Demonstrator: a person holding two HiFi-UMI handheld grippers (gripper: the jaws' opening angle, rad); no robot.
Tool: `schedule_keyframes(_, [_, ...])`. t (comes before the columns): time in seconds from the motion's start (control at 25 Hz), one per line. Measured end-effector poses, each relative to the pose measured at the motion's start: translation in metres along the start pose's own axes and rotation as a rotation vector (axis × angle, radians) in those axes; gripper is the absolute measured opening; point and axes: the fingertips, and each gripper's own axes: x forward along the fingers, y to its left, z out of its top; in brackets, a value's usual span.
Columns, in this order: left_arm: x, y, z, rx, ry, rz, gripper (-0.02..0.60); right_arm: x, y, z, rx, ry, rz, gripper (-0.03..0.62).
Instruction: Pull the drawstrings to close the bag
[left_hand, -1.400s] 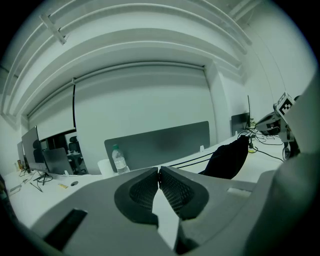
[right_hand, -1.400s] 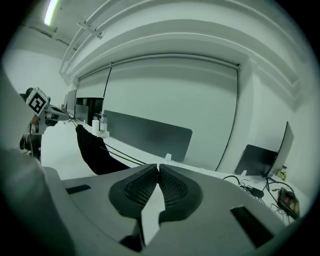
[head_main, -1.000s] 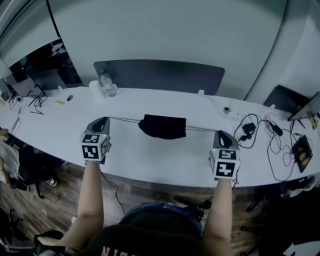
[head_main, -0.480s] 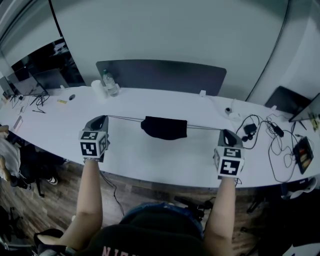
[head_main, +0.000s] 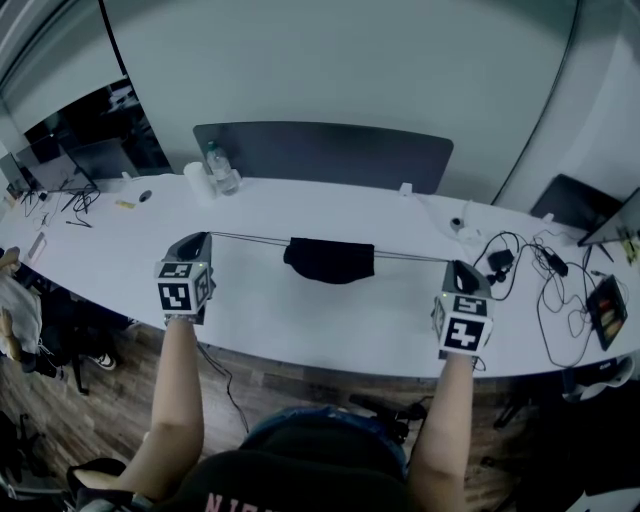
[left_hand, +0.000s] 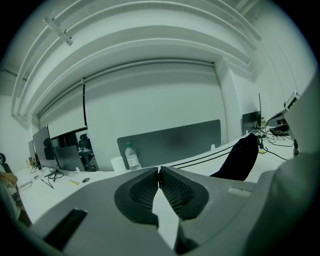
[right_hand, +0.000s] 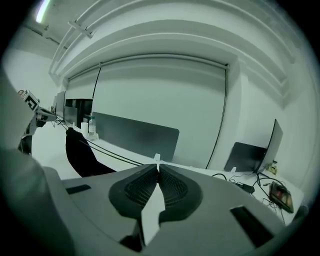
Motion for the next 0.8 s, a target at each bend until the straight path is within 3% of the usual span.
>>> schedule_keyframes(0.8, [0.006, 0.009, -0.005, -0.012, 0.015, 0.021, 0.014, -0.001, -0.016, -0.011, 0.000, 0.034, -0.048, 0.006])
